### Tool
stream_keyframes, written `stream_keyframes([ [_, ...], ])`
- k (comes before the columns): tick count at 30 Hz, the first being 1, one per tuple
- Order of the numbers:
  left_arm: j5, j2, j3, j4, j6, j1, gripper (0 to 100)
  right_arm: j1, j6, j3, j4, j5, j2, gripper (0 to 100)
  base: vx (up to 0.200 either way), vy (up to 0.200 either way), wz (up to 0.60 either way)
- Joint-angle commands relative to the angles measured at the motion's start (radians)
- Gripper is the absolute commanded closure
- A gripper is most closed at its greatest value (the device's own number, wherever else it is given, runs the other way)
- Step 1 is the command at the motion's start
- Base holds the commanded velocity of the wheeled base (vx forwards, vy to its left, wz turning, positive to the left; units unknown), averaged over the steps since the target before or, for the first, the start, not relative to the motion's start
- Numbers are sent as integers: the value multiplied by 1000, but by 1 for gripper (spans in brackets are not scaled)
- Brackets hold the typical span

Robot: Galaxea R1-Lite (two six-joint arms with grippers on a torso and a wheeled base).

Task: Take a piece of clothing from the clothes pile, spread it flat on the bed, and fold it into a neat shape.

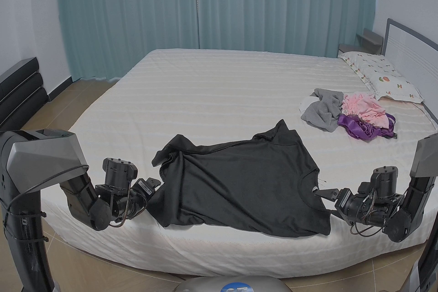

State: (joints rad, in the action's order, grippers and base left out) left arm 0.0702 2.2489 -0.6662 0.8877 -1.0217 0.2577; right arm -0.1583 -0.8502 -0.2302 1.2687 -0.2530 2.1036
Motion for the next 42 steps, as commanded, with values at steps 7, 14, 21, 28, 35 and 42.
stream_keyframes([
  [7,17,49,-29,-9,61,8,0,-12,0,-1,12,1,12,0,0,0,0],
  [14,34,57,-24,-6,69,11,100,-14,2,8,37,3,38,0,0,0,0],
  [21,37,34,45,-10,68,5,100,-15,3,15,63,4,64,0,0,0,0],
  [28,115,-81,142,-15,78,6,100,-15,3,17,64,1,67,0,0,0,0],
  [35,140,-193,227,-105,207,3,100,-12,11,8,67,11,99,0,0,0,0],
  [42,200,-219,243,-161,293,-17,100,-7,46,6,89,14,128,0,0,0,0],
])
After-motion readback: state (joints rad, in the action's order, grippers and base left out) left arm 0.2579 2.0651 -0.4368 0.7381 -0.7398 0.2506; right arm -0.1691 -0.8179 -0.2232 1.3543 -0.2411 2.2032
